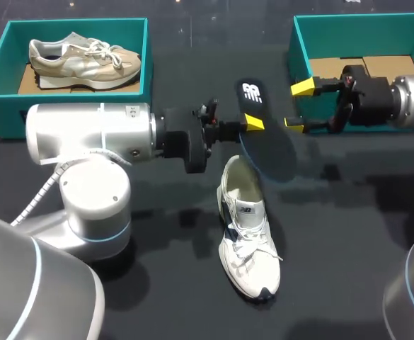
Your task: Take the shoe out of the shoebox, open the shoe tongue, remove and reinsert the insole, then place the shoe into the shoebox
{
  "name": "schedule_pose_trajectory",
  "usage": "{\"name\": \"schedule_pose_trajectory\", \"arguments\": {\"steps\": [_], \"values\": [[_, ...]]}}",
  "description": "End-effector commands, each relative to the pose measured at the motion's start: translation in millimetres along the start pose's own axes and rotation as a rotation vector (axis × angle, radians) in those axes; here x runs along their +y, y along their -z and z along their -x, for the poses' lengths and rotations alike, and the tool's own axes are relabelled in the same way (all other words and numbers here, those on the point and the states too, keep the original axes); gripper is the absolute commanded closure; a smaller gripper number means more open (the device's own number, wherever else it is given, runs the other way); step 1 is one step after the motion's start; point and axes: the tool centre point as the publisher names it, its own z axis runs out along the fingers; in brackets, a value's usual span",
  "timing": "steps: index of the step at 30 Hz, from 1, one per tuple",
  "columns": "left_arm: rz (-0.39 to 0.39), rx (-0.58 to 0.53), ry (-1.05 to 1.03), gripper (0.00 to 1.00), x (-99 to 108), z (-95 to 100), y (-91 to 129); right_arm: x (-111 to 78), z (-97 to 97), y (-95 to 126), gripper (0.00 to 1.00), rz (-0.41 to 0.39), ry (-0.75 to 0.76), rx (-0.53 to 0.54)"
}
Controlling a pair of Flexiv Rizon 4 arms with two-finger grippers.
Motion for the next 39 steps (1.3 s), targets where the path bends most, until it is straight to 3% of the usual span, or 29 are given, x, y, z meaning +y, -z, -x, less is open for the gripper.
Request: {"name": "schedule_pose_trajectory", "arguments": {"steps": [1,4,7,39], "values": [[-0.002,0.006,0.001,1.00,-6,0.4,21,-11.0,-3.4,11,0.00,0.013,0.003,-0.013],[0.000,0.008,0.001,1.00,-7,0.9,29,-15.0,-4.1,15,0.00,0.015,0.000,-0.018],[-0.100,0.002,0.122,1.00,-7,3.3,38,-15.0,-4.1,15,0.00,0.015,0.000,-0.018],[-0.089,0.010,0.150,1.00,-6,2.5,39,-15.0,-4.1,15,0.00,0.015,0.000,-0.018]]}}
